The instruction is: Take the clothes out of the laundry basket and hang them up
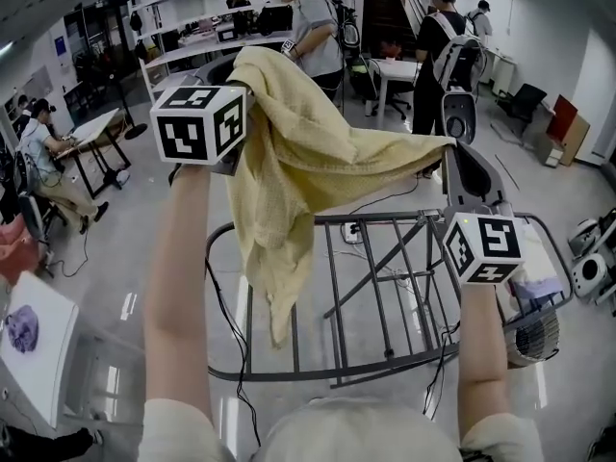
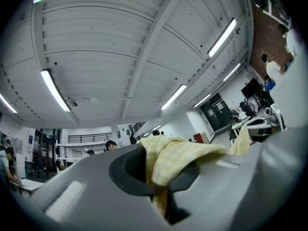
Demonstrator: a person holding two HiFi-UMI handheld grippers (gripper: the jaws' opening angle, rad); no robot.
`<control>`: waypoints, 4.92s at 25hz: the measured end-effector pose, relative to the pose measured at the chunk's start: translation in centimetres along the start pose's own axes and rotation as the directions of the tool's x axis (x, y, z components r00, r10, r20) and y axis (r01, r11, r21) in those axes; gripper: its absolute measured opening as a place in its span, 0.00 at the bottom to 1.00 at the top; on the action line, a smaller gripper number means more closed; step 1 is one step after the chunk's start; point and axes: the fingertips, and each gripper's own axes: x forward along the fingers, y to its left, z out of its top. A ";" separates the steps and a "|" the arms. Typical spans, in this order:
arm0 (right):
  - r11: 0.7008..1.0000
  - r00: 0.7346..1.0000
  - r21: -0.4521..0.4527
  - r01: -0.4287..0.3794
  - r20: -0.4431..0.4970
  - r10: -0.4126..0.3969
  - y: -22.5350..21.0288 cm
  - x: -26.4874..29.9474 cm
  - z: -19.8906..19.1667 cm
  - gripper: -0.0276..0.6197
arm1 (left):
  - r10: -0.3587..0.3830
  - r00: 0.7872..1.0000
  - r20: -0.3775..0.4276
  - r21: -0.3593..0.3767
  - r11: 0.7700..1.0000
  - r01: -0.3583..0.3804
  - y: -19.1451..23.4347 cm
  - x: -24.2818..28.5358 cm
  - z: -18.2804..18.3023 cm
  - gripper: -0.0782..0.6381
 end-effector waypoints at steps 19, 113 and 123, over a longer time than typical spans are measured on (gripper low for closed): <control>1.000 0.995 0.000 -0.001 -0.103 0.001 1.5 -2.5 -3.6 0.06 | -0.345 0.853 -0.392 -0.132 0.938 0.319 -10.5 -11.7 -19.9 0.14; 0.765 0.606 0.171 -0.621 -0.514 0.607 24.9 -3.2 -23.0 0.27 | -0.680 0.540 -0.496 -0.277 0.714 0.643 -22.8 -10.1 -31.3 0.16; 0.793 0.630 0.121 -0.597 -0.542 0.556 19.2 4.9 -24.8 0.08 | -0.669 0.530 -0.522 -0.286 0.722 0.630 -23.1 -9.7 -33.5 0.48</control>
